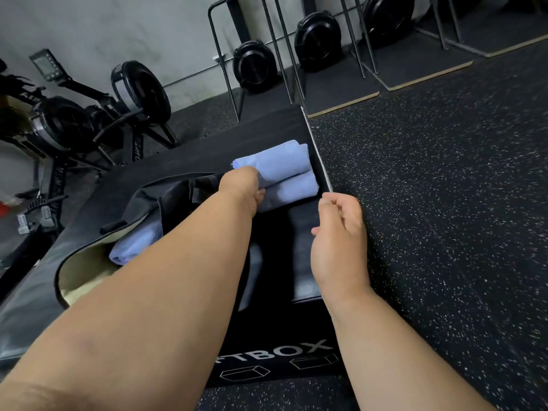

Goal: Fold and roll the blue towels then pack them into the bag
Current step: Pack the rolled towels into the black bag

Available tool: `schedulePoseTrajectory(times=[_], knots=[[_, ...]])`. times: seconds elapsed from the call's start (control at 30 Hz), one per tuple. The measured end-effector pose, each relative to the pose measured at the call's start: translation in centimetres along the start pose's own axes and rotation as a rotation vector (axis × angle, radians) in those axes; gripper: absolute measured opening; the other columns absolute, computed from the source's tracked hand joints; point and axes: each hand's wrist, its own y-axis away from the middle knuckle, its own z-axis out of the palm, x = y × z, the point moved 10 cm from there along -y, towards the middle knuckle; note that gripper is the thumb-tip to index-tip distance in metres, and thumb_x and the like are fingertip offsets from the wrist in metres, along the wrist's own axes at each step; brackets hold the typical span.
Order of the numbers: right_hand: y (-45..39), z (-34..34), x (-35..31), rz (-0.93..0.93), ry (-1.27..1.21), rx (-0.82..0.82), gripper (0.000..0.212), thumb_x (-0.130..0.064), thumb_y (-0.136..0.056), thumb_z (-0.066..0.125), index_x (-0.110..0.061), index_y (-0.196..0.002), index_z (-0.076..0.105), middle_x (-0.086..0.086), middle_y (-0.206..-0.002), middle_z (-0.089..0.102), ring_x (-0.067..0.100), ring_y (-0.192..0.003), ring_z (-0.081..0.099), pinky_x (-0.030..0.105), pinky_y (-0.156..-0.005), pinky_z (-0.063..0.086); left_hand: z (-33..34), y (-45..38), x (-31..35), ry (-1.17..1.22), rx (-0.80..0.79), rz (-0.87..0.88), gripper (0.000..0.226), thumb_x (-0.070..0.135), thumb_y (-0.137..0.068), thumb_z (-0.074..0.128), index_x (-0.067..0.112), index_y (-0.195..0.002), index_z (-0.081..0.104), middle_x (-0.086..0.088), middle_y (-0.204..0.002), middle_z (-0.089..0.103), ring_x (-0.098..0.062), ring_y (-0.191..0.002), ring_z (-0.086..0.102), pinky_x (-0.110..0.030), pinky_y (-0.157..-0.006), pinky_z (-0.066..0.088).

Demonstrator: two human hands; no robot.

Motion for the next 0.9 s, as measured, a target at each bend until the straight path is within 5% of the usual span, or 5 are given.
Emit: schedulePoseTrajectory(times=[0.17, 0.3, 0.53, 0.8, 0.9], knots=[[0.0, 1.0, 0.4, 0.011, 0.048, -0.037, 0.038, -0.052, -0.078, 0.053, -0.035, -0.110, 0.063, -0.006, -0.105, 0.067, 0.018, -0.096, 0.066, 0.050, -0.095, 0.054, -2.3, 1.5, -0.3, 0.025, -0.036, 0.116, 0.005, 0.013, -0.096, 0.062, 0.014, -0.092, 0.061, -0.007, -0.089, 0.064, -0.023, -0.069, 0.061, -0.027, -0.064, 0.052], [0.5, 1.9, 1.0, 0.050, 0.085, -0.092, 0.035, -0.048, -0.078, 0.057, -0.035, -0.110, 0.062, -0.002, -0.108, 0.066, 0.016, -0.090, 0.063, 0.053, -0.094, 0.054, -4.9, 3.9, 0.5, 0.047, -0.041, 0.245, 0.007, 0.016, -0.090, 0.065, 0.011, -0.085, 0.061, -0.003, -0.082, 0.063, -0.024, -0.076, 0.058, -0.031, -0.071, 0.048], [2.1, 3.2, -1.4, -0.080, 0.310, -0.217, 0.053, -0.049, -0.090, 0.069, -0.038, -0.138, 0.050, -0.014, -0.132, 0.046, 0.004, -0.110, 0.054, 0.030, -0.100, 0.041, -10.0, 10.0, 2.0, -0.026, -0.149, 0.498, 0.036, 0.026, -0.073, 0.068, 0.021, -0.075, 0.032, -0.003, -0.076, 0.035, -0.023, -0.077, 0.034, -0.043, -0.070, 0.029], [7.1, 9.5, -2.3, -0.062, 0.085, -0.706, 0.071, -0.067, -0.075, 0.071, -0.045, -0.141, 0.057, -0.016, -0.146, 0.057, 0.004, -0.135, 0.053, 0.038, -0.119, 0.040, -15.2, 16.2, 3.1, 0.130, -0.397, 0.514, 0.027, 0.011, -0.073, 0.062, 0.012, -0.098, 0.050, -0.006, -0.089, 0.052, -0.025, -0.088, 0.050, -0.038, -0.076, 0.041], [10.0, 11.1, -3.0, 0.007, -0.076, -0.904, 0.058, -0.049, -0.089, 0.069, -0.031, -0.144, 0.057, -0.007, -0.138, 0.068, 0.010, -0.131, 0.062, 0.037, -0.112, 0.046, -16.6, 16.5, 3.2, 0.193, -0.475, 0.462, 0.051, 0.009, -0.079, 0.060, -0.006, -0.128, 0.054, -0.026, -0.114, 0.060, -0.033, -0.108, 0.057, -0.046, -0.099, 0.046]])
